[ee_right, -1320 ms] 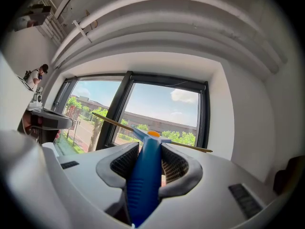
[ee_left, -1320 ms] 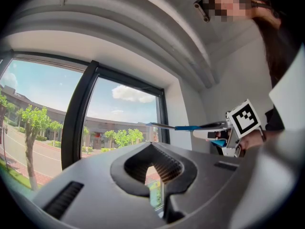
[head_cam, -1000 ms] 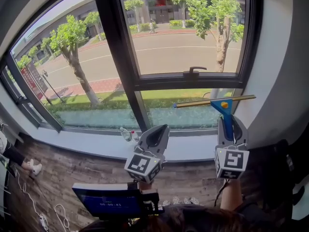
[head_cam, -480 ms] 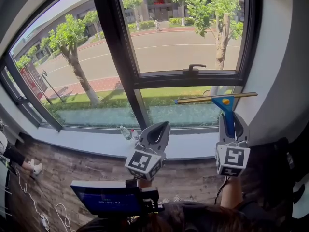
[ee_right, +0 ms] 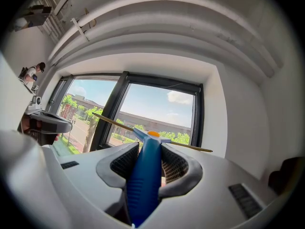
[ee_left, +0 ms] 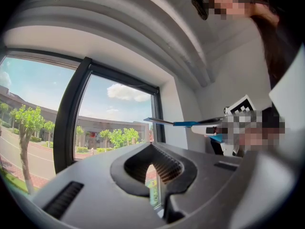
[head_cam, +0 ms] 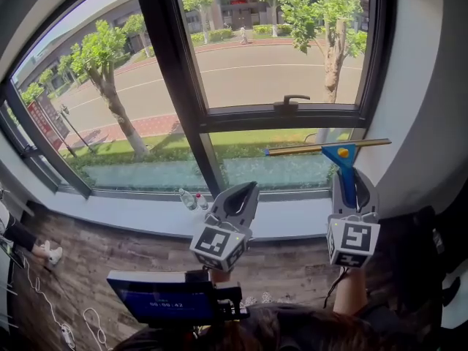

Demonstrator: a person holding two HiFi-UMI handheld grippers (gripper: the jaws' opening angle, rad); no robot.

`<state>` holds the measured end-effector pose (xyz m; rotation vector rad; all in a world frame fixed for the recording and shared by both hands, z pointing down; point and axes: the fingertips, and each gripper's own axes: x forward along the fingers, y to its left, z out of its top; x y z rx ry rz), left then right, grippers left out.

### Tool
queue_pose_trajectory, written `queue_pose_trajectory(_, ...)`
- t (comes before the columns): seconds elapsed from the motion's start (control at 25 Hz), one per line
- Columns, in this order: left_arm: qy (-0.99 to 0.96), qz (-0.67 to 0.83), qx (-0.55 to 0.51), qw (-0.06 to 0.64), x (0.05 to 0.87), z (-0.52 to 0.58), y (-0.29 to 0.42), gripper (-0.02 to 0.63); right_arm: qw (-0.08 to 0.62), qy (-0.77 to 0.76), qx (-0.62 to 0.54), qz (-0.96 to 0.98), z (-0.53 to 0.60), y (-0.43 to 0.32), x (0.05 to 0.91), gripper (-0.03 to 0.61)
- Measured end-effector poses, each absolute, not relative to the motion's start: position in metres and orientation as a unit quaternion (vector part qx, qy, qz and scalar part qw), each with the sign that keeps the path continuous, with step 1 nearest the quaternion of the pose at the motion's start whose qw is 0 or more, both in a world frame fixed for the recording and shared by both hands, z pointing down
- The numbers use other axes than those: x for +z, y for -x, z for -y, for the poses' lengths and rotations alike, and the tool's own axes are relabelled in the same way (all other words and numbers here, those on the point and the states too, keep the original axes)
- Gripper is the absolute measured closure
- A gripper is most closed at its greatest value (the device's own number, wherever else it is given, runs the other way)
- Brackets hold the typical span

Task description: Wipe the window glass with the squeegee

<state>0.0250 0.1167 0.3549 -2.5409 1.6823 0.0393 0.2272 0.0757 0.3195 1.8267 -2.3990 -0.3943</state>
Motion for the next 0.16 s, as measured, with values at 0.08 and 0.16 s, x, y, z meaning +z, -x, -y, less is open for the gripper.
queue_pose_trajectory(0.08, 0.834, -0.549, 0.015, 0.05, 0.354, -0.1169, -0.0266, 0.612, 0.047, -0.599, -0.13, 0.789, -0.0769, -0.2273, 0.3166, 0.437)
queue_pose_trajectory(0.16, 0.837, -0.545, 0.018, 0.054, 0.3538, -0.1167, -0.0279, 0.612, 0.043, -0.596, -0.128, 0.791, -0.0776, -0.2266, 0.3149, 0.437)
